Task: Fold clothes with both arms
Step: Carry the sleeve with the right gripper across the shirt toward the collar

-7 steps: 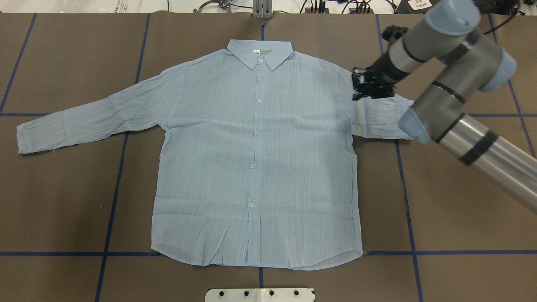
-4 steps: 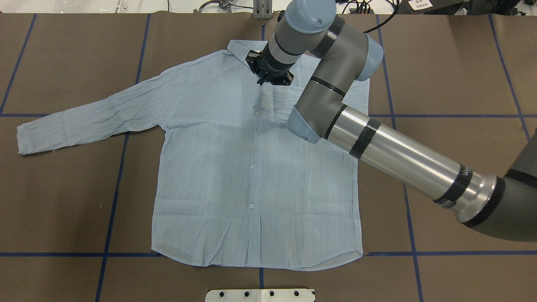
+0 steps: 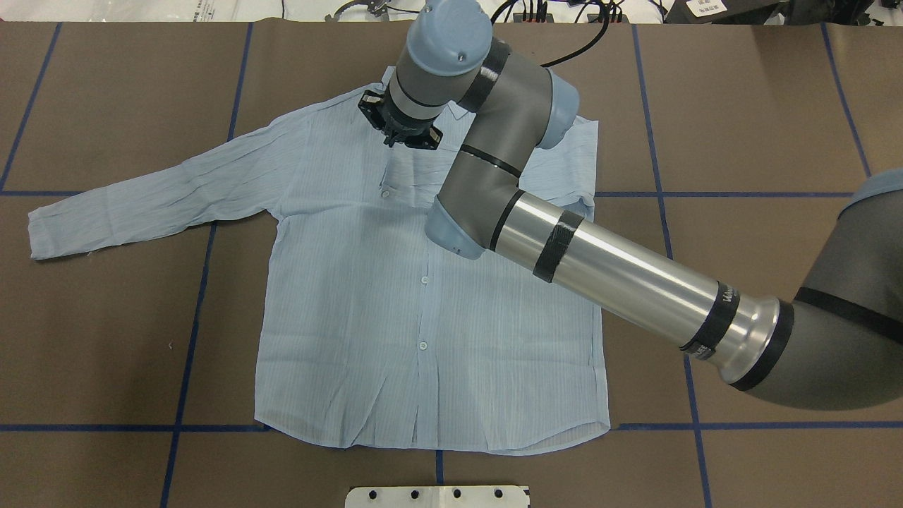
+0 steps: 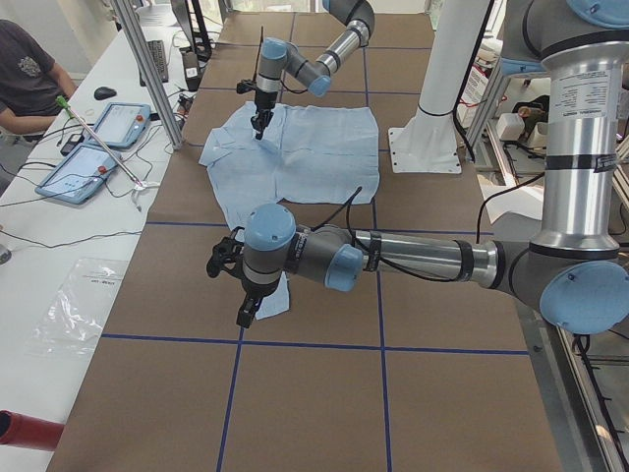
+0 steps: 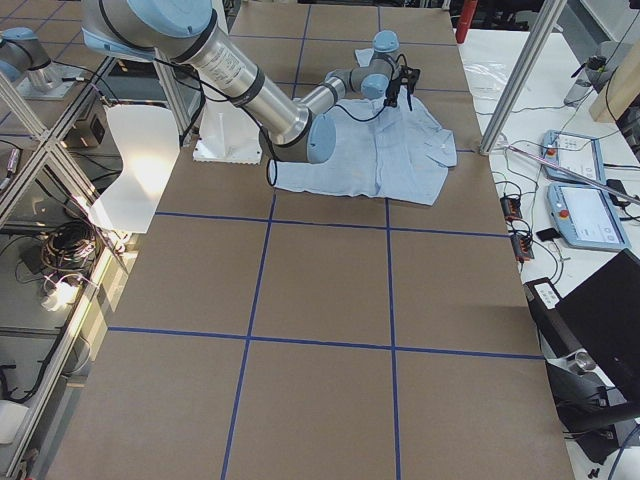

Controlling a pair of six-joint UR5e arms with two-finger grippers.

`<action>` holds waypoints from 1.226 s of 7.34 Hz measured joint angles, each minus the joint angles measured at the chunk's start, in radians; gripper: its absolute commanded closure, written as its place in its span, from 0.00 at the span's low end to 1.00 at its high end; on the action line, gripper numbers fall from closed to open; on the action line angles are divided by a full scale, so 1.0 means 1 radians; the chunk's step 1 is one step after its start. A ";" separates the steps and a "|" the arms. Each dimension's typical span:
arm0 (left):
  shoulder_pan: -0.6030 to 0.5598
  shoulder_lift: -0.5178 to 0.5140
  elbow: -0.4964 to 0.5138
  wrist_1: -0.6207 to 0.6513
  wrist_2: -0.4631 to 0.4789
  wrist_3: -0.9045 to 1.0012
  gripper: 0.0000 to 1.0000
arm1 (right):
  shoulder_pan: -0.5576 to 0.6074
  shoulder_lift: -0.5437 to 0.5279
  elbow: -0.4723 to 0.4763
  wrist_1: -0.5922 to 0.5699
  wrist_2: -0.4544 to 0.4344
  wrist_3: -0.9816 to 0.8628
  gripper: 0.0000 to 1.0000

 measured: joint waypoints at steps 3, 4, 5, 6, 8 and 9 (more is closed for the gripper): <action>0.004 0.000 0.007 -0.001 0.001 0.002 0.00 | -0.022 0.026 -0.016 0.001 -0.026 0.023 0.03; 0.006 0.001 0.011 -0.007 0.002 0.002 0.00 | -0.031 0.035 -0.024 0.001 -0.038 0.029 0.02; 0.011 0.001 0.028 -0.030 0.002 0.002 0.00 | -0.040 0.046 -0.031 0.001 -0.051 0.039 0.01; 0.019 -0.001 0.077 -0.091 0.002 0.001 0.00 | -0.044 0.052 -0.025 -0.004 -0.056 0.061 0.01; 0.039 -0.040 0.265 -0.287 0.002 -0.059 0.00 | -0.038 0.025 0.084 -0.123 -0.053 0.088 0.01; 0.067 -0.070 0.352 -0.367 0.003 -0.132 0.00 | -0.024 -0.009 0.160 -0.206 -0.044 0.089 0.02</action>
